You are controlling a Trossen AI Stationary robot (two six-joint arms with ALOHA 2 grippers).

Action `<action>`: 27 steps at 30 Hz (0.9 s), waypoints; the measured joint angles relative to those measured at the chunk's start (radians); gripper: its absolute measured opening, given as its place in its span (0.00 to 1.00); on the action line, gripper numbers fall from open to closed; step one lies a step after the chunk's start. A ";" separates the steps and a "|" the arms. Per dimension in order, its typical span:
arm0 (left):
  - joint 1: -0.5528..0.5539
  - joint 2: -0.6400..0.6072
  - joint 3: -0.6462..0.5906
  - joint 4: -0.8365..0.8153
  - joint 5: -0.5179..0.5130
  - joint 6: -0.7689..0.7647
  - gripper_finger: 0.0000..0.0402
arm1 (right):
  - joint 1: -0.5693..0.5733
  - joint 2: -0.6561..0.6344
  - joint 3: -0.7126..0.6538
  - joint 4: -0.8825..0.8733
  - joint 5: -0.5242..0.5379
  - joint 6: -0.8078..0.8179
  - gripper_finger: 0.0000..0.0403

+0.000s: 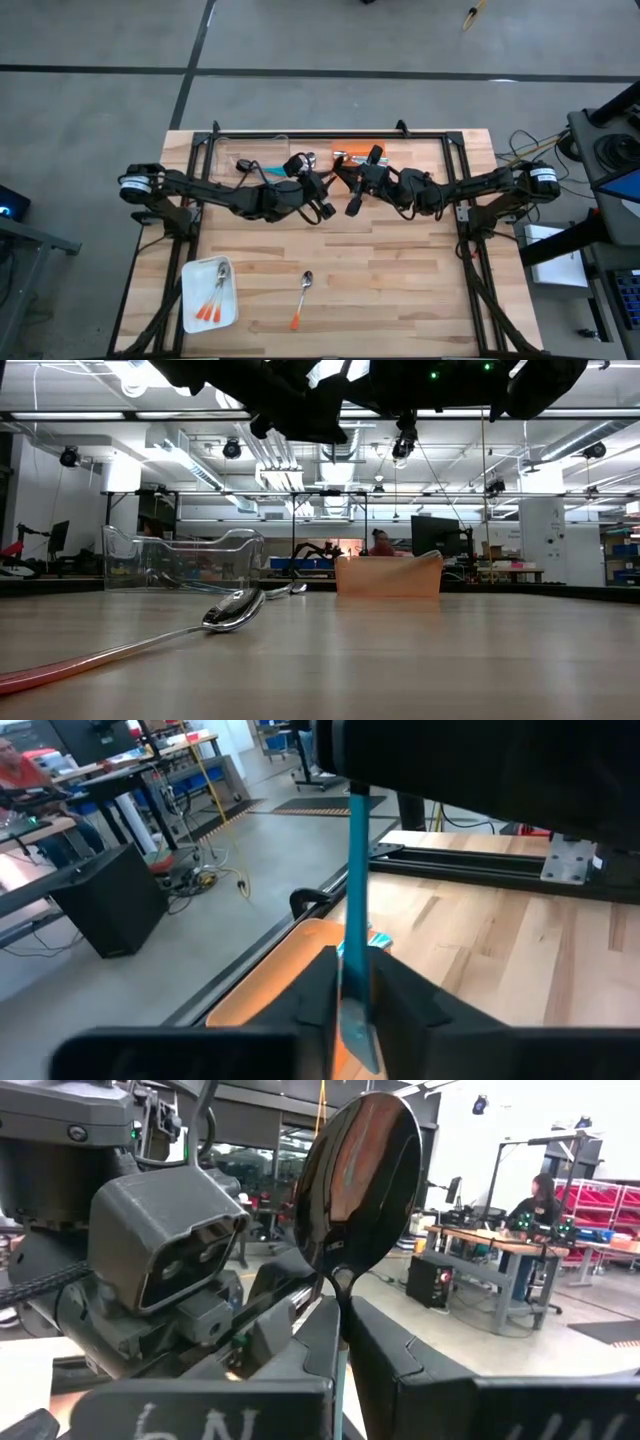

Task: Sort silverware by color (type)
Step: Put the blue spoon into the transparent bin

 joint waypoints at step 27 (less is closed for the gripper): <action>-0.003 -0.072 -0.003 -0.027 0.365 -0.012 0.00 | 0.000 -0.007 0.005 -0.029 -0.274 0.012 0.28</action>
